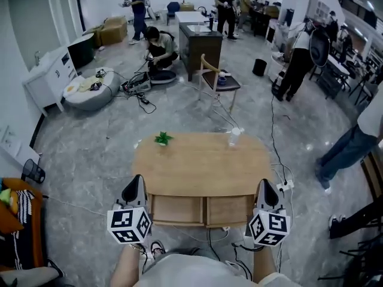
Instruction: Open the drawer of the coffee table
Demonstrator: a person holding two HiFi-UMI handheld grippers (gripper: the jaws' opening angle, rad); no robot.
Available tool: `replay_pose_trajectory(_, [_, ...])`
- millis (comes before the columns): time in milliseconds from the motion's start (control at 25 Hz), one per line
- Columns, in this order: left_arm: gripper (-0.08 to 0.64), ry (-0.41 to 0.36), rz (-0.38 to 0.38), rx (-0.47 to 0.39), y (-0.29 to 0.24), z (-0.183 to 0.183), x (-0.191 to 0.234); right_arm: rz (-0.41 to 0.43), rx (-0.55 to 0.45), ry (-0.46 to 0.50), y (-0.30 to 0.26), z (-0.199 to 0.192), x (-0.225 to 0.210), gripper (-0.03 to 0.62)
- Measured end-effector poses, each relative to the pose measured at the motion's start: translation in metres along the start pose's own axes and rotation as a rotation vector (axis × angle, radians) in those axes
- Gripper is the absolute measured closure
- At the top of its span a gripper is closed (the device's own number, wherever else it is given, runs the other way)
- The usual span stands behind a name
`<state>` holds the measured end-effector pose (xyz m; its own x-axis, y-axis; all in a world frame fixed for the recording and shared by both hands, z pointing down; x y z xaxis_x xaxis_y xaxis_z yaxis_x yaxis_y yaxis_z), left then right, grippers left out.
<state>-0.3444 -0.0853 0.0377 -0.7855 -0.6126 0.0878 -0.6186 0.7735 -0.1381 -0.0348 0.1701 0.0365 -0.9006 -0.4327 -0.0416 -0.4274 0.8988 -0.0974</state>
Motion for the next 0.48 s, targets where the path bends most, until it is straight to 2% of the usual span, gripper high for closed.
replay_pose_trajectory(120, [0.565, 0.032, -0.005, -0.004, 0.001, 0.006, -0.006, -0.015, -0.015, 0.012, 0.005, 0.011, -0.004, 0.592])
replay_pose_trajectory(320, [0.565, 0.072, 0.005, 0.038, 0.001, -0.002, -0.007, -0.024, 0.002, 0.007, 0.016, 0.010, -0.003, 0.592])
replay_pose_trajectory(480, [0.565, 0.068, 0.005, 0.057, 0.002, -0.006, -0.006, -0.047, 0.040, 0.000, 0.024, 0.007, -0.007, 0.594])
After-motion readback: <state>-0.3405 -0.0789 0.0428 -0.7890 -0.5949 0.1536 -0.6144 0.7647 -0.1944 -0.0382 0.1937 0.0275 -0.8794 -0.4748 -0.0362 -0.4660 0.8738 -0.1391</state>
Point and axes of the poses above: the fingertips, and each gripper's own axes: y backward along the fingers, x to its left, z out of its top, the point moved 10 cm from there along y, backward along the fingers, and after that the axes turned 9 degrees about z, right-handed, at the moved point
